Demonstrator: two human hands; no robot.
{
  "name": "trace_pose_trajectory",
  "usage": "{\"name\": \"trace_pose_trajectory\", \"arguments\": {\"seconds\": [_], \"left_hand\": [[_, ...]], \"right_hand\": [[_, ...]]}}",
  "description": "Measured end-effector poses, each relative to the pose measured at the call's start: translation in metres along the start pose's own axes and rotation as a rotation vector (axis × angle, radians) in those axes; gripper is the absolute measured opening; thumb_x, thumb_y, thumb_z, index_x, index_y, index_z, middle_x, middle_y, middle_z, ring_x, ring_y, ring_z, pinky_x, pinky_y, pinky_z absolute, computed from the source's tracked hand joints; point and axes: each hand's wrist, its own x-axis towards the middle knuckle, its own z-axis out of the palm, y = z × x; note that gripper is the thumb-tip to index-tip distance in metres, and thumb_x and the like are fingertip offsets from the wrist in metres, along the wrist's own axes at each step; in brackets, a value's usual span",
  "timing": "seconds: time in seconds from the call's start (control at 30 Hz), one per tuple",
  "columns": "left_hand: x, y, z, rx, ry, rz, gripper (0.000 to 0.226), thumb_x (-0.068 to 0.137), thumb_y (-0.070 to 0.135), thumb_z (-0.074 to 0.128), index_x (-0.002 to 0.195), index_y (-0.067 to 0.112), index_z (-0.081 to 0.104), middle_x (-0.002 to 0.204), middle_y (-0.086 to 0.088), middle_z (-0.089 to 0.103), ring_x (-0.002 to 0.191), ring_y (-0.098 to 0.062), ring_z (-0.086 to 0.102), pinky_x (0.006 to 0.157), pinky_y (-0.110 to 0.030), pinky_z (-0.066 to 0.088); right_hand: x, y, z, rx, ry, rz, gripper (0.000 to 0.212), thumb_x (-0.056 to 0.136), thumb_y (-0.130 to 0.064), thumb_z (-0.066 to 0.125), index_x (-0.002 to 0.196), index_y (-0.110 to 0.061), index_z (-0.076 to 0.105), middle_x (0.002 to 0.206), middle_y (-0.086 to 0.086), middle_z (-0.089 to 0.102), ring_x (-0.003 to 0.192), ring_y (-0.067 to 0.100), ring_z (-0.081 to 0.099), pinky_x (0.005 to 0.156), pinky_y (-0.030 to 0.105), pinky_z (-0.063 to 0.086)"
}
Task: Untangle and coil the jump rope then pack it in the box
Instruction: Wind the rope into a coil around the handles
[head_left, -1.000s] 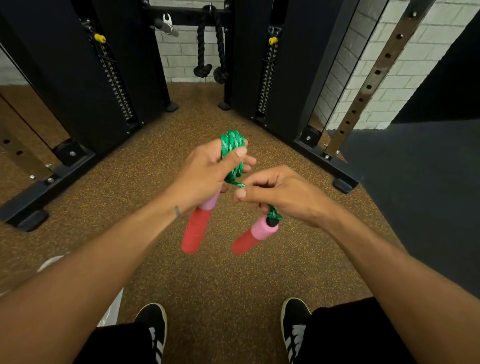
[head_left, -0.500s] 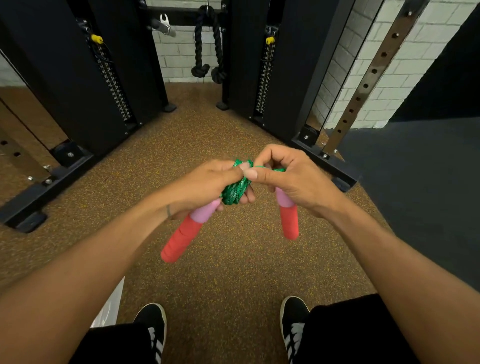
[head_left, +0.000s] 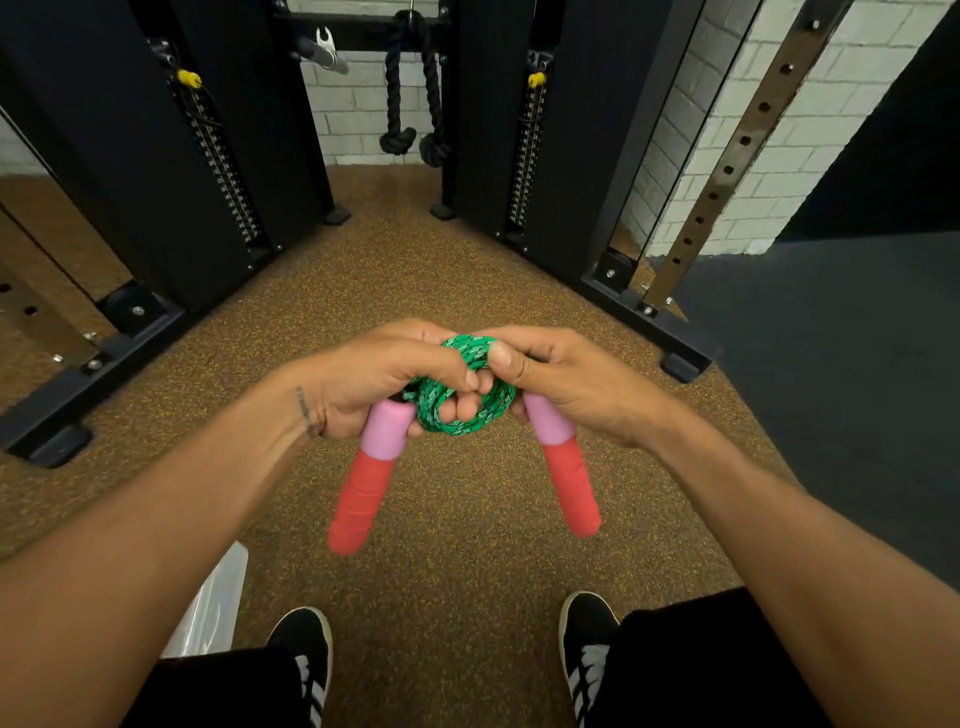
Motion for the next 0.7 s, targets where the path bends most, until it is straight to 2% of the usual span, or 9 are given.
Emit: {"name": "trace_pose_trajectory", "arguments": {"seconds": [0.1,0.2,0.33,0.43,0.53,0.63,0.7], "left_hand": [[0.001,0.0,0.003,-0.088,0.039,-0.006,0.01,0.075,0.009,0.061,0.084,0.009,0.066,0.068,-0.008,0.068,0.05,-0.009,0.059,0.037,-0.018,0.039],[0.004,0.001,0.005,-0.141,0.121,-0.033,0.008,0.077,0.009,0.062,0.081,0.01,0.07,0.074,-0.009,0.073,0.054,-0.009,0.064,0.039,-0.017,0.042],[0.006,0.001,0.007,-0.158,0.169,-0.044,0.014,0.072,0.01,0.065,0.084,0.009,0.071,0.077,-0.011,0.073,0.055,-0.009,0.065,0.039,-0.017,0.042],[0.007,0.004,0.008,-0.189,0.196,-0.029,0.013,0.071,0.009,0.064,0.081,0.01,0.071,0.077,-0.013,0.073,0.055,-0.01,0.065,0.038,-0.017,0.043],[0.008,0.007,0.013,-0.197,0.257,-0.027,0.01,0.075,0.006,0.064,0.079,0.011,0.071,0.076,-0.012,0.072,0.055,-0.01,0.063,0.039,-0.017,0.042],[0.013,0.007,0.02,-0.176,0.391,-0.018,0.009,0.08,0.005,0.061,0.084,0.009,0.069,0.073,-0.008,0.069,0.055,-0.011,0.056,0.04,-0.016,0.04],[0.017,0.006,0.023,-0.157,0.461,-0.002,0.01,0.077,0.006,0.065,0.086,0.008,0.068,0.069,-0.005,0.066,0.054,-0.01,0.052,0.038,-0.015,0.04]], "right_hand": [[0.002,0.0,0.004,0.02,0.005,0.015,0.048,0.083,-0.055,0.058,0.112,-0.019,0.069,0.093,0.003,0.068,0.075,0.017,0.056,0.063,0.026,0.046],[0.005,0.001,0.001,-0.01,0.064,0.054,0.054,0.079,-0.057,0.06,0.105,-0.01,0.068,0.084,0.005,0.066,0.066,0.015,0.056,0.06,0.029,0.045],[0.007,0.004,0.003,-0.015,0.072,0.05,0.039,0.078,-0.06,0.058,0.09,-0.025,0.069,0.074,-0.005,0.064,0.059,0.008,0.054,0.055,0.025,0.043],[0.009,0.004,0.003,0.013,0.086,0.037,0.039,0.079,-0.061,0.058,0.093,-0.026,0.069,0.071,-0.009,0.064,0.057,0.006,0.054,0.054,0.024,0.044],[0.011,0.005,0.004,0.026,0.113,0.047,0.053,0.08,-0.061,0.057,0.104,-0.015,0.069,0.067,-0.012,0.063,0.056,0.007,0.053,0.053,0.025,0.043],[0.015,0.007,0.009,0.078,0.171,0.038,0.061,0.078,-0.067,0.058,0.104,-0.013,0.07,0.071,-0.006,0.061,0.061,0.012,0.05,0.054,0.026,0.04],[0.017,0.006,0.012,0.124,0.223,0.029,0.059,0.083,-0.063,0.057,0.103,-0.009,0.07,0.076,-0.002,0.063,0.068,0.014,0.051,0.058,0.026,0.04]]}}
